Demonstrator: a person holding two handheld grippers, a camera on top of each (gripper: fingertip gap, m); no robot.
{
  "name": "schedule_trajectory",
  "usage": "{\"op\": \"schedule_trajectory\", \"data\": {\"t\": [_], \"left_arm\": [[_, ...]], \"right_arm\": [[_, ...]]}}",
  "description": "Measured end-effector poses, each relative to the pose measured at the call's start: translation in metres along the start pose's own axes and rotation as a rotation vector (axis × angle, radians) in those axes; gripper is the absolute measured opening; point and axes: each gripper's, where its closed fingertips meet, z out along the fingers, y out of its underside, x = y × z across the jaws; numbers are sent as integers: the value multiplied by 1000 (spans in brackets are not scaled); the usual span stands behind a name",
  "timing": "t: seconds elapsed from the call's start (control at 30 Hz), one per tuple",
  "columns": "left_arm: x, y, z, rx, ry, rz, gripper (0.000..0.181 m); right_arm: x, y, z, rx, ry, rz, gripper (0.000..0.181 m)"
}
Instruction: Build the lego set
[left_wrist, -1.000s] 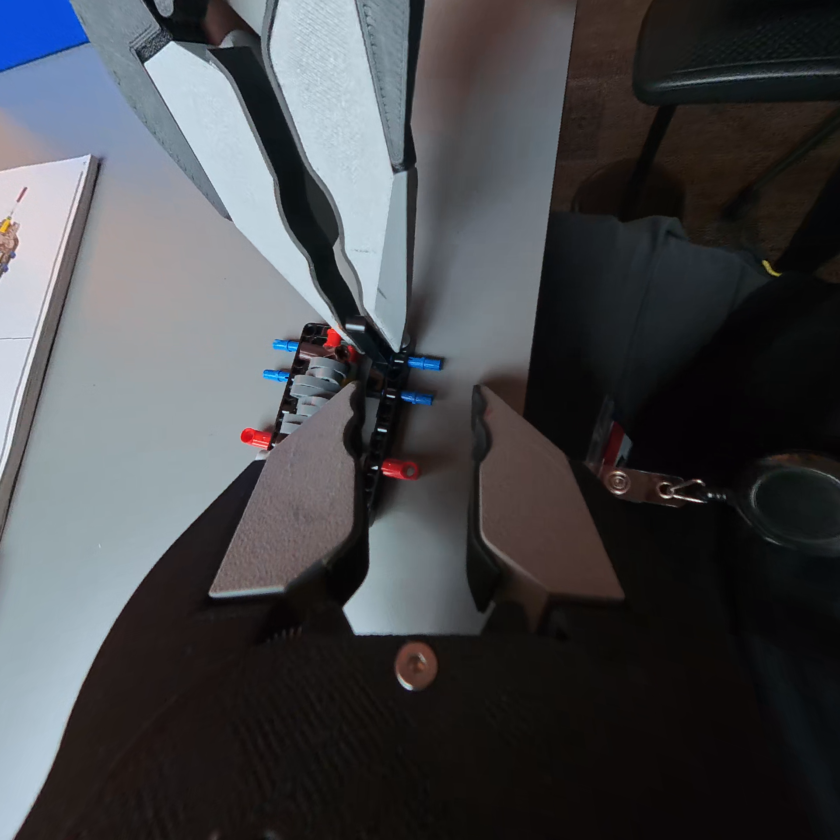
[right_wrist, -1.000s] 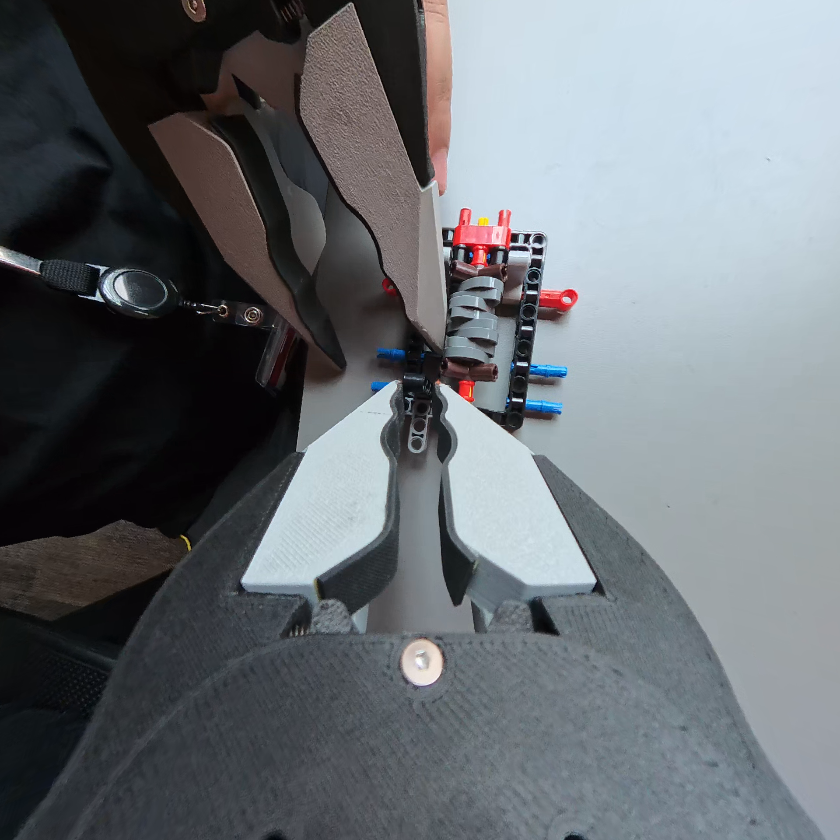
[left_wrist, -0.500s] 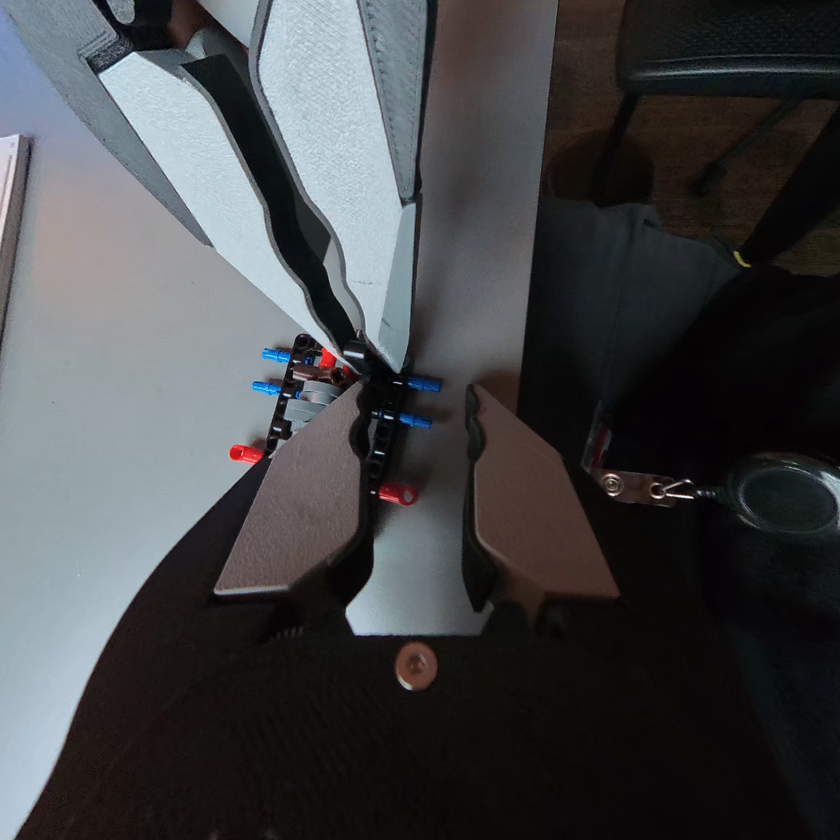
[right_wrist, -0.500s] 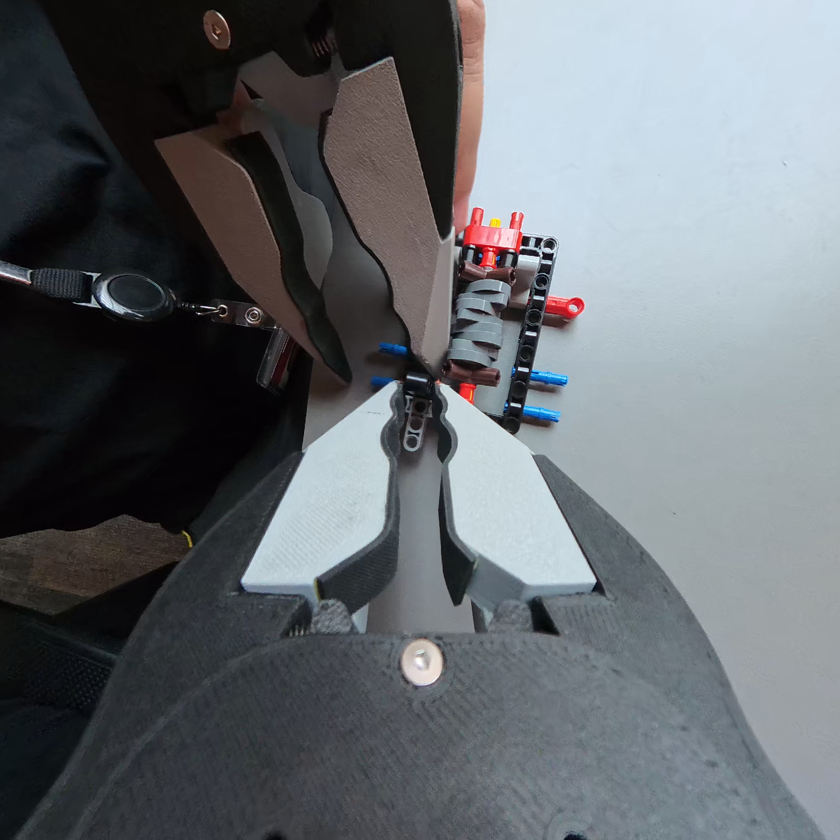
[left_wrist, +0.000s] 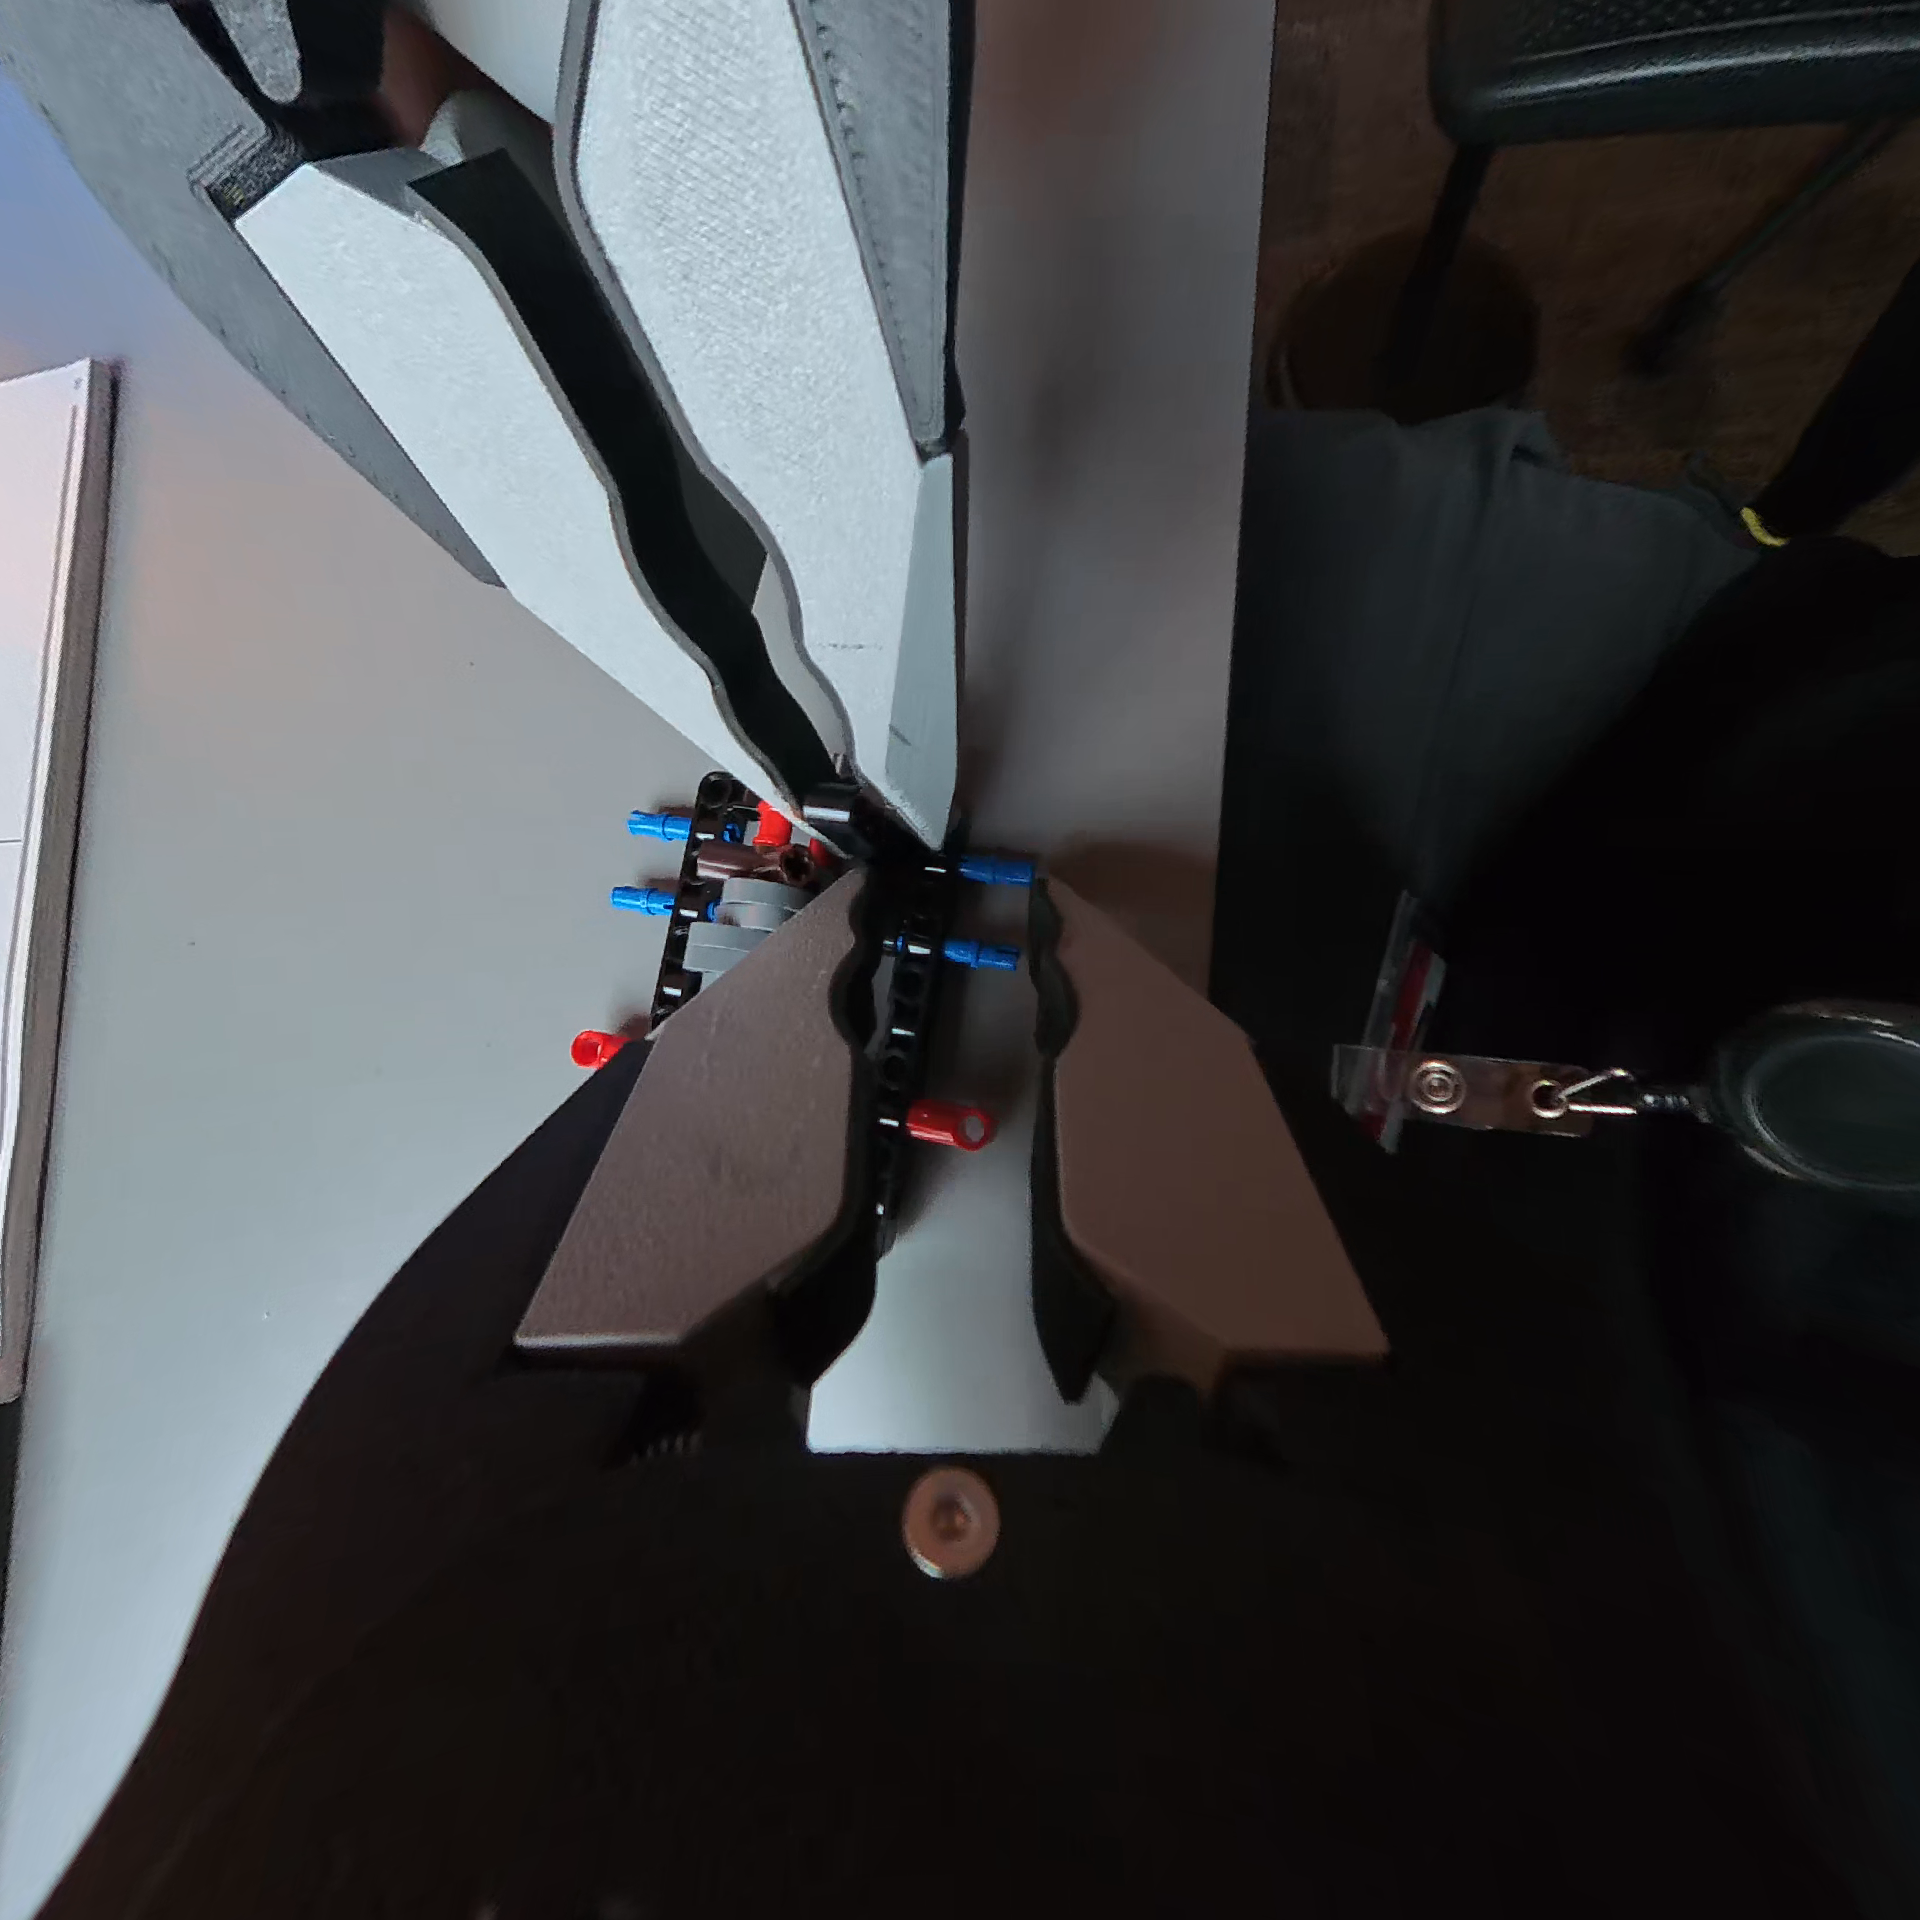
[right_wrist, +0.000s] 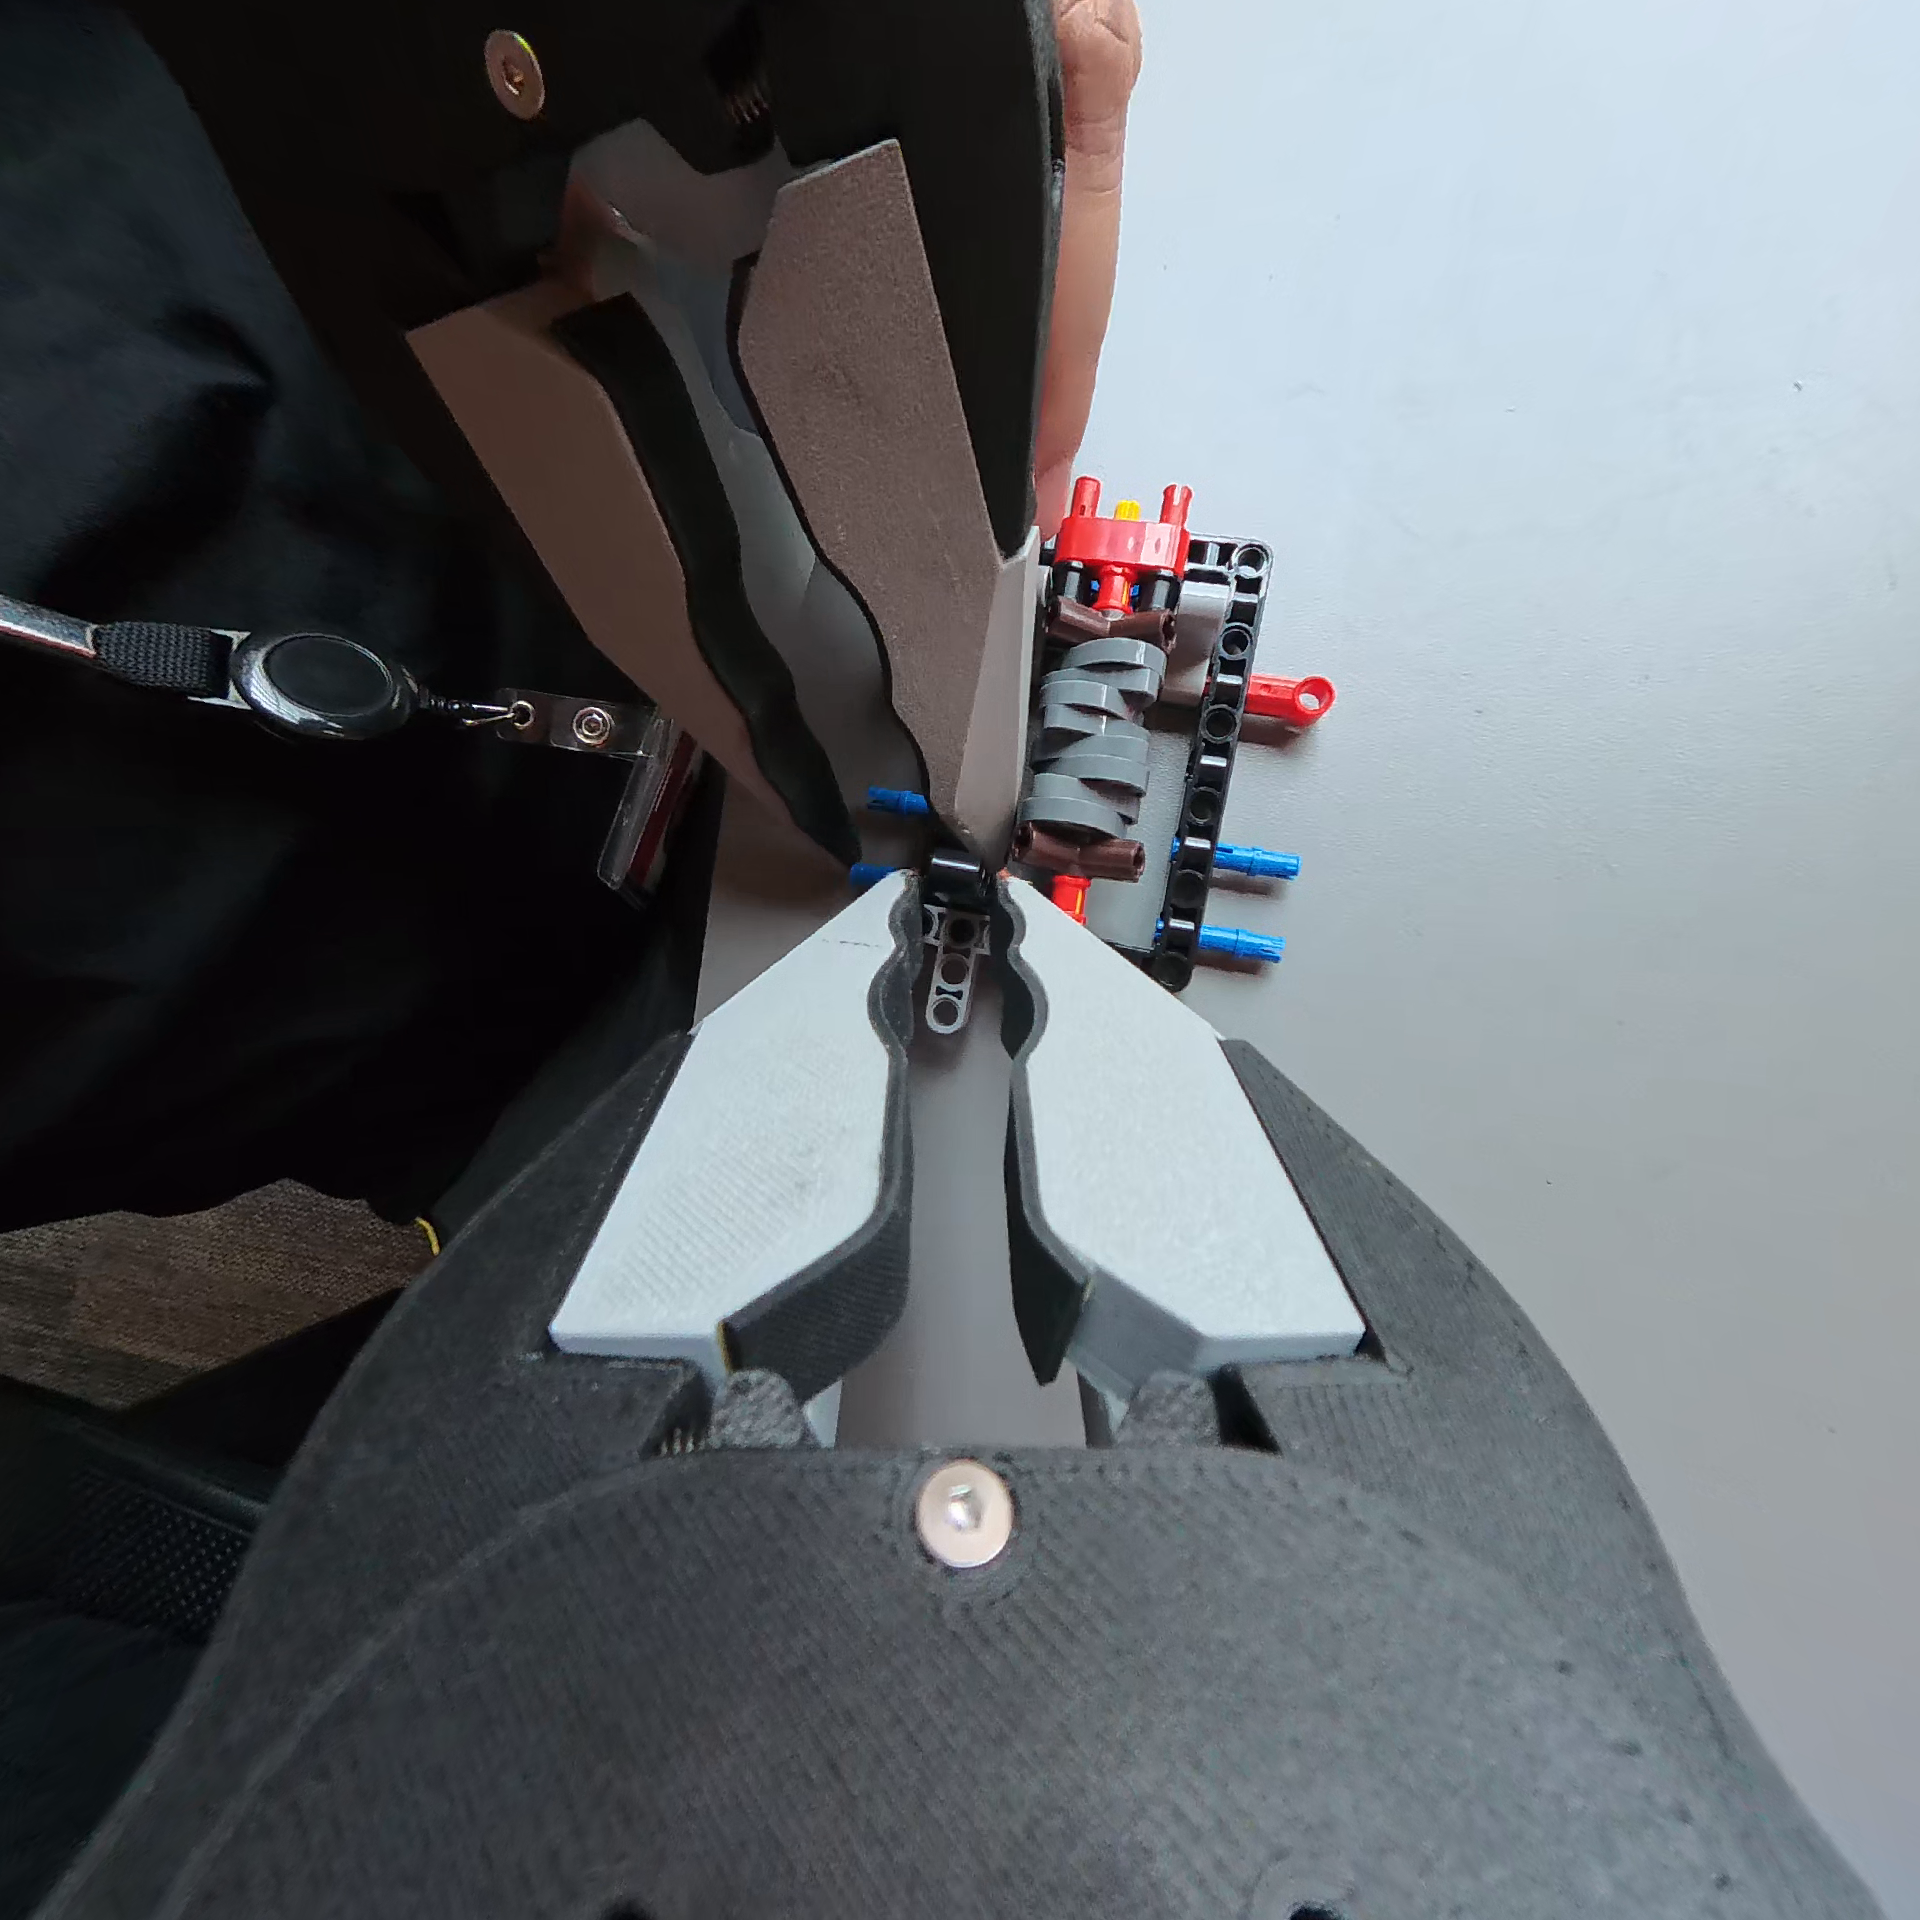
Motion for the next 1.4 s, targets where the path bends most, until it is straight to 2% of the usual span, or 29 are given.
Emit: {"op": "schedule_trajectory", "data": {"t": [0.27,0.83,1.2,1.4], "left_arm": [[0,0,0,20,-22,-10,25],[0,0,-1,49,-20,-28,24],[0,-1,-2,72,10,-75,22],[0,-2,-3,102,66,-145,16]], "right_arm": [[2,-1,1,15,17,-12,7],[-5,-1,2,8,7,-4,22],[-9,3,8,-86,122,-75,37],[-6,3,13,-73,186,-110,31]]}}
